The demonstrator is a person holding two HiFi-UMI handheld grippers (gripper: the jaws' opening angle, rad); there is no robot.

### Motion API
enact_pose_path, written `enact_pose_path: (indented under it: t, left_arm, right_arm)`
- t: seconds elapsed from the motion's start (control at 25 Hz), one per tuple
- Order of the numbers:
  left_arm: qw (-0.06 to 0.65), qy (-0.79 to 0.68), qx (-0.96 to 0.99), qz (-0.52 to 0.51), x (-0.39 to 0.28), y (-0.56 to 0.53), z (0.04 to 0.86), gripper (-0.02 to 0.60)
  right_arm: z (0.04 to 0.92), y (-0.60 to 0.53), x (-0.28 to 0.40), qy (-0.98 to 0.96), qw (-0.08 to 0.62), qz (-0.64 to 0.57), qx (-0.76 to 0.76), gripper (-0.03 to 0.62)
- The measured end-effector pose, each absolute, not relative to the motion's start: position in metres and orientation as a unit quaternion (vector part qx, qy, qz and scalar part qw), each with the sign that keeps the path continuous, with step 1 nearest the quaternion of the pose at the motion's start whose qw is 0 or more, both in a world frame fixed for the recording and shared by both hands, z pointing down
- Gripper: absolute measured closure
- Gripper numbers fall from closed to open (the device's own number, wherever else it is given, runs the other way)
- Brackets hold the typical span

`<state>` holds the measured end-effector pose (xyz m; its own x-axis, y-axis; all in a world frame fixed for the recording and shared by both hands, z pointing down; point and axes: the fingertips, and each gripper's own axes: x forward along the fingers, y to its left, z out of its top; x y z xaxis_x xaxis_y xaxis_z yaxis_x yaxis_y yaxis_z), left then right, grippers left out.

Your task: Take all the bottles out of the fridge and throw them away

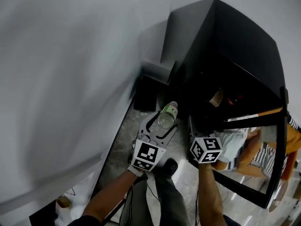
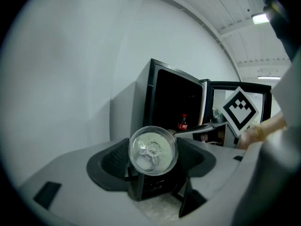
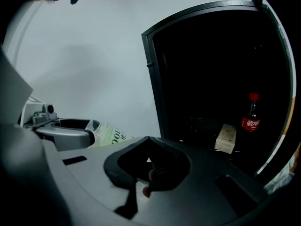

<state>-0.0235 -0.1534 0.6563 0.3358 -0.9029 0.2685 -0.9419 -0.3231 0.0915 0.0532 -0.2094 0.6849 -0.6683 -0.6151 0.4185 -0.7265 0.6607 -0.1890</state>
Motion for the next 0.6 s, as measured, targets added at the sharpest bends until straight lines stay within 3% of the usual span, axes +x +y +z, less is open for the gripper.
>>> enact_pose_path:
  t: [0.6]
  left_arm:
    - [0.145,-0.610,0.770,0.118,-0.147,-0.158,0.722,0.262]
  right_arm:
    - [0.724,-0.203,-0.059,-0.905,0.177,0.186,0.338,0.592]
